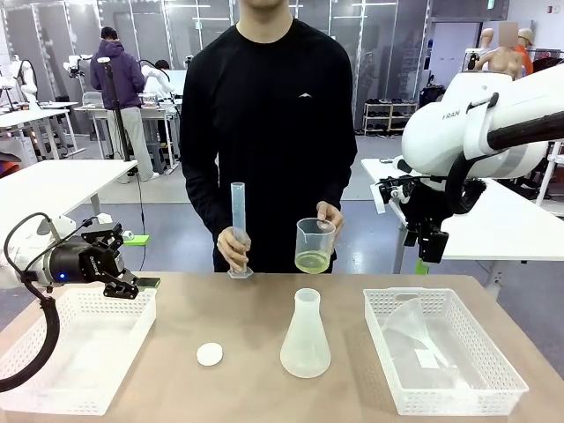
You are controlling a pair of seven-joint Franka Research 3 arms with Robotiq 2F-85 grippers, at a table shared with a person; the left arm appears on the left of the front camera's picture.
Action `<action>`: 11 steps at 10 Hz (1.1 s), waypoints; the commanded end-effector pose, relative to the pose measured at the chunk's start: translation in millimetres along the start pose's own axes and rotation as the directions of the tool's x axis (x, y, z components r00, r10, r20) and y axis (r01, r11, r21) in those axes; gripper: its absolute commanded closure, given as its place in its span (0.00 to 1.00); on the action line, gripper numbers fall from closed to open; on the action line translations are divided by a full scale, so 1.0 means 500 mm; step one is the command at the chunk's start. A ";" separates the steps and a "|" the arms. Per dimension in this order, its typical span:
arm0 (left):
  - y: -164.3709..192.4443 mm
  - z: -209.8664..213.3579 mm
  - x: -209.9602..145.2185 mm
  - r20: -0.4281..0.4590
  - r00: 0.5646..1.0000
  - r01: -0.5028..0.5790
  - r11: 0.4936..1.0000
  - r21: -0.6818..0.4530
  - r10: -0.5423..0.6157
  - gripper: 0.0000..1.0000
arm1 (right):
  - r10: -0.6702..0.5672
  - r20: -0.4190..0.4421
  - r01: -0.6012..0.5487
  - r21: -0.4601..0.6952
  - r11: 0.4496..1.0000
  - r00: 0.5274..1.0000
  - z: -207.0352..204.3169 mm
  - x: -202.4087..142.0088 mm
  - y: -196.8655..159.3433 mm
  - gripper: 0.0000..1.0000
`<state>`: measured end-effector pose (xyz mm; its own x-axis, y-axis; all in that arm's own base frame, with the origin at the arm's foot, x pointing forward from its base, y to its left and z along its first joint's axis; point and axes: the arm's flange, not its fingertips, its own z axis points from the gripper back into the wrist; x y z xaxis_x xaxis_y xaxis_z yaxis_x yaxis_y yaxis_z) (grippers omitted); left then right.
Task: Prepare the solutions needed for the experiment.
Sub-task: Pick up the Plastic Funnel and insert it into the Big flask.
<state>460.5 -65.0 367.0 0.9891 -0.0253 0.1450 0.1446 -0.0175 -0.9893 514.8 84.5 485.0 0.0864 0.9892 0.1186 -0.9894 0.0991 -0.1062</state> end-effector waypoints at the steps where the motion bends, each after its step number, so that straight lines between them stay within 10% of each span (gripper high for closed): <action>1: -0.007 -0.001 0.000 -0.005 1.000 -0.001 1.000 0.003 0.001 0.00 | 0.010 -0.001 -0.010 -0.020 1.000 1.000 -0.005 -0.005 0.010 0.00; 11: -0.007 -0.001 0.000 -0.005 1.000 -0.001 1.000 0.003 0.001 0.00 | 0.203 -0.045 -0.181 0.297 0.938 0.978 -0.174 0.007 -0.098 0.00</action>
<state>460.5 -65.1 367.2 0.9890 -0.0255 0.1455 0.1450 -0.0175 -0.9893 562.3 94.4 400.4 -0.0503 0.9962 0.0707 -0.9877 -0.0601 0.1442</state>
